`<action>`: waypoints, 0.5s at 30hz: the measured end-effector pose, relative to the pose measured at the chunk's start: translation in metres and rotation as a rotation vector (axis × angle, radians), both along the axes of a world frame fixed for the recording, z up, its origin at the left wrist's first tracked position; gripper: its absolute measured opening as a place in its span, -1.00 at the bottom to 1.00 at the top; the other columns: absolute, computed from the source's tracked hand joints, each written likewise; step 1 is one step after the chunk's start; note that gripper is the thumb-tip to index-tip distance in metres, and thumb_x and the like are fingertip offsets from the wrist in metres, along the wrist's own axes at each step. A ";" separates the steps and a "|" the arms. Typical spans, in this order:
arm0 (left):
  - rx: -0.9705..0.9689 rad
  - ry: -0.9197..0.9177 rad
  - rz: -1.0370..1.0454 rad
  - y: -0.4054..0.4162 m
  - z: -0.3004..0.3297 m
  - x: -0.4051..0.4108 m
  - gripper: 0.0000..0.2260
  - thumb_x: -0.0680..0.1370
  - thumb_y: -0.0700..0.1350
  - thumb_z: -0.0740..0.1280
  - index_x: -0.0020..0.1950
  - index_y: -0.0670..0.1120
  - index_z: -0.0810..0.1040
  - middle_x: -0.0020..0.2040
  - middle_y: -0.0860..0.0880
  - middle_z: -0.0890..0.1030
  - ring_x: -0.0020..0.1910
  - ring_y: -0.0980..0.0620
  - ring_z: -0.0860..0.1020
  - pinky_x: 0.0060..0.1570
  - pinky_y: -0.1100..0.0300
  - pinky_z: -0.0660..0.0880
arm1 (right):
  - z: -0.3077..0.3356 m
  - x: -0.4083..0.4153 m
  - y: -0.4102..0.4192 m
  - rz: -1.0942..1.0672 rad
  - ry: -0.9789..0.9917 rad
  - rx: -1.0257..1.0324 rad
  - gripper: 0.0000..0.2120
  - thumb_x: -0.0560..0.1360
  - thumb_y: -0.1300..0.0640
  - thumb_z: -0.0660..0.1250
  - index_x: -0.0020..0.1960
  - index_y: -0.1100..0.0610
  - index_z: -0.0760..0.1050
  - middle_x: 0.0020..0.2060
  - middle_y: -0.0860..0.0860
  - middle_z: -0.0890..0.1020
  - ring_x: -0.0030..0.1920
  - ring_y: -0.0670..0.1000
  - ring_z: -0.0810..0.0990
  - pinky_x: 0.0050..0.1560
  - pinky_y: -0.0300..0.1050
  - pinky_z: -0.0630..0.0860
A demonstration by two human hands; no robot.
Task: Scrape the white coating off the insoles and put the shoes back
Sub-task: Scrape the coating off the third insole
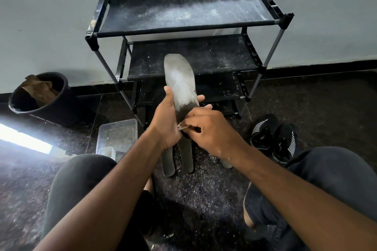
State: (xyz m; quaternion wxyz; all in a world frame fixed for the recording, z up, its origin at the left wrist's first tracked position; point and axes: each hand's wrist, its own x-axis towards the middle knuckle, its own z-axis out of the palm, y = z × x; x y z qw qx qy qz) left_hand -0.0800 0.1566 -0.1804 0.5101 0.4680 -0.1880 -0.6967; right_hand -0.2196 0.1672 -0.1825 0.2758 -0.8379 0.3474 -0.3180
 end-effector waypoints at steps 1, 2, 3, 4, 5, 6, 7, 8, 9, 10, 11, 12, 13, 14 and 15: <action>0.013 -0.004 0.008 0.000 -0.001 0.000 -0.28 0.67 0.37 -0.09 0.27 -0.18 0.58 0.17 -0.20 0.69 0.11 -0.18 0.70 0.07 0.00 0.68 | 0.001 0.000 0.000 -0.001 0.000 -0.014 -0.90 0.49 0.27 0.45 -0.01 0.23 0.70 -0.13 0.05 0.63 -0.07 0.00 0.60 0.02 -0.04 0.57; 0.021 -0.011 0.004 0.001 -0.003 -0.001 -0.29 0.67 0.36 -0.06 0.26 -0.18 0.60 0.14 -0.19 0.69 0.11 -0.14 0.70 0.11 0.03 0.67 | 0.002 0.000 -0.001 -0.012 0.006 -0.039 -0.90 0.49 0.28 0.45 -0.01 0.23 0.70 -0.13 0.06 0.62 -0.06 0.01 0.59 0.03 -0.04 0.56; 0.027 -0.026 -0.009 0.003 -0.004 -0.004 -0.31 0.67 0.35 -0.03 0.29 -0.18 0.60 0.17 -0.18 0.68 0.16 -0.12 0.67 0.22 0.02 0.62 | 0.003 -0.001 -0.002 -0.031 0.019 -0.074 -0.90 0.49 0.30 0.44 -0.01 0.25 0.69 -0.12 0.07 0.61 -0.05 0.03 0.59 0.05 -0.04 0.56; 0.035 -0.032 -0.025 0.005 -0.006 -0.008 -0.32 0.68 0.34 -0.01 0.35 -0.18 0.58 0.24 -0.19 0.64 0.25 -0.14 0.63 0.35 -0.03 0.54 | 0.004 -0.002 -0.004 -0.057 0.034 -0.111 -0.89 0.49 0.32 0.43 0.00 0.27 0.68 -0.11 0.09 0.60 -0.05 0.05 0.58 0.06 -0.07 0.55; 0.041 -0.015 -0.045 0.007 -0.008 -0.012 -0.33 0.68 0.33 0.01 0.41 -0.18 0.55 0.28 -0.21 0.60 0.34 -0.16 0.57 0.46 -0.09 0.44 | 0.005 -0.004 -0.006 -0.091 0.042 -0.140 -0.88 0.49 0.33 0.42 0.02 0.28 0.66 -0.10 0.09 0.59 -0.04 0.04 0.57 0.06 -0.12 0.54; 0.047 0.015 -0.063 0.009 -0.009 -0.015 -0.33 0.68 0.32 0.03 0.44 -0.18 0.53 0.30 -0.22 0.58 0.40 -0.18 0.53 0.51 -0.13 0.36 | 0.007 -0.006 -0.008 -0.130 0.038 -0.153 -0.87 0.50 0.33 0.41 0.04 0.28 0.65 -0.08 0.08 0.58 -0.03 0.03 0.56 0.07 -0.18 0.52; 0.049 0.040 -0.078 0.010 -0.010 -0.018 -0.34 0.68 0.32 0.03 0.43 -0.18 0.53 0.29 -0.22 0.59 0.41 -0.17 0.52 0.53 -0.13 0.34 | 0.008 -0.007 -0.010 -0.168 0.018 -0.152 -0.88 0.52 0.32 0.40 0.05 0.28 0.65 -0.08 0.07 0.56 -0.02 0.02 0.55 0.06 -0.23 0.50; 0.045 0.063 -0.088 0.011 -0.010 -0.019 -0.35 0.68 0.31 0.03 0.41 -0.18 0.54 0.26 -0.20 0.61 0.38 -0.16 0.54 0.51 -0.11 0.36 | 0.008 -0.008 -0.011 -0.191 0.005 -0.152 -0.88 0.53 0.32 0.40 0.05 0.28 0.64 -0.07 0.06 0.55 -0.02 0.02 0.54 0.06 -0.23 0.50; 0.037 0.080 -0.096 0.010 -0.010 -0.018 -0.36 0.69 0.30 0.02 0.40 -0.17 0.55 0.24 -0.19 0.63 0.34 -0.13 0.57 0.48 -0.08 0.40 | 0.008 -0.008 -0.010 -0.198 0.005 -0.156 -0.88 0.53 0.32 0.39 0.05 0.28 0.64 -0.07 0.06 0.55 -0.02 0.02 0.54 0.06 -0.21 0.50; 0.031 0.085 -0.099 0.009 -0.010 -0.016 -0.36 0.69 0.30 0.01 0.39 -0.17 0.55 0.25 -0.18 0.64 0.31 -0.12 0.60 0.44 -0.06 0.44 | 0.007 -0.007 -0.009 -0.187 0.020 -0.158 -0.88 0.53 0.32 0.39 0.05 0.28 0.65 -0.07 0.07 0.55 -0.02 0.02 0.55 0.06 -0.17 0.52; 0.024 0.080 -0.093 0.007 -0.009 -0.013 -0.35 0.69 0.31 -0.01 0.39 -0.17 0.55 0.28 -0.20 0.64 0.31 -0.13 0.61 0.40 -0.05 0.48 | 0.005 -0.006 -0.007 -0.161 0.028 -0.147 -0.87 0.53 0.32 0.38 0.05 0.28 0.66 -0.06 0.07 0.56 -0.01 0.00 0.55 0.07 -0.16 0.53; 0.017 0.078 -0.084 0.006 -0.008 -0.010 -0.32 0.68 0.33 -0.03 0.39 -0.17 0.54 0.31 -0.24 0.63 0.33 -0.17 0.60 0.40 -0.07 0.49 | 0.003 -0.005 -0.003 -0.126 0.027 -0.109 -0.87 0.53 0.32 0.38 0.04 0.28 0.67 -0.05 0.07 0.57 0.00 -0.03 0.55 0.08 -0.16 0.53; 0.009 0.080 -0.079 0.004 -0.007 -0.006 -0.28 0.67 0.36 -0.06 0.39 -0.17 0.54 0.34 -0.27 0.61 0.36 -0.22 0.57 0.42 -0.11 0.46 | 0.002 -0.003 0.000 -0.086 0.024 -0.062 -0.87 0.53 0.33 0.38 0.03 0.27 0.68 -0.04 0.07 0.58 0.00 -0.07 0.54 0.08 -0.17 0.53; 0.007 0.084 -0.086 0.004 -0.007 -0.002 -0.24 0.65 0.39 -0.08 0.39 -0.19 0.53 0.35 -0.27 0.60 0.39 -0.26 0.54 0.45 -0.14 0.43 | 0.001 -0.001 0.003 -0.050 0.026 -0.028 -0.88 0.53 0.33 0.38 0.02 0.27 0.68 -0.04 0.06 0.58 0.00 -0.11 0.53 0.08 -0.18 0.52; 0.014 0.083 -0.093 0.003 -0.006 -0.001 -0.19 0.64 0.41 -0.08 0.39 -0.22 0.54 0.34 -0.26 0.61 0.40 -0.28 0.53 0.45 -0.14 0.43 | 0.001 0.000 0.004 -0.023 0.024 -0.005 -0.88 0.52 0.34 0.38 0.01 0.27 0.68 -0.04 0.06 0.58 -0.01 -0.14 0.52 0.07 -0.20 0.52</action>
